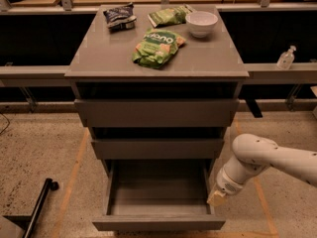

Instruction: Close bottom drawer

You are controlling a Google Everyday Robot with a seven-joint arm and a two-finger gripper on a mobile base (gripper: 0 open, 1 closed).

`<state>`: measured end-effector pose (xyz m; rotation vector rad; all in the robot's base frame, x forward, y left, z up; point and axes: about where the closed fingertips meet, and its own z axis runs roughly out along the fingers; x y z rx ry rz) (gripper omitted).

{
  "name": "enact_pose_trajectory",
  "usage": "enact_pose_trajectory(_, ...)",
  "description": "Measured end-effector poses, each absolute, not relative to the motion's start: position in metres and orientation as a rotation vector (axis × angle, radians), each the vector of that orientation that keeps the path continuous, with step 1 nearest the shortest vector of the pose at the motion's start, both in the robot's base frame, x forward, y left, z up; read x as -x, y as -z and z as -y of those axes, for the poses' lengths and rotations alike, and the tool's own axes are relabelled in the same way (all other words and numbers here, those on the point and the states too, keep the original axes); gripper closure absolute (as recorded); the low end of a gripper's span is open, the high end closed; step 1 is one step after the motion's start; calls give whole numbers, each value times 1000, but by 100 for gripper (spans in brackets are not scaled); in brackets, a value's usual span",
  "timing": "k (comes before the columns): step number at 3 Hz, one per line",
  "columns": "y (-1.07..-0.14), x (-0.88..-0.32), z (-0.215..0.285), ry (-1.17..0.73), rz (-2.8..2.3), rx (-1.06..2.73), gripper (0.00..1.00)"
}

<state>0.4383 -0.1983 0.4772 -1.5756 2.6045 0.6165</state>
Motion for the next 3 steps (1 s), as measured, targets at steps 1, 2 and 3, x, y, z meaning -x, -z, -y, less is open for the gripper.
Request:
enact_pose_trajectory(1, -475, -437, 199, -613, -2613, 1583, 100)
enact_pose_trajectory(2, -449, -435, 189, -633, -2619, 1562, 100)
enact_pose_trajectory(3, -411, -437, 179, -660, -2629, 1530, 100)
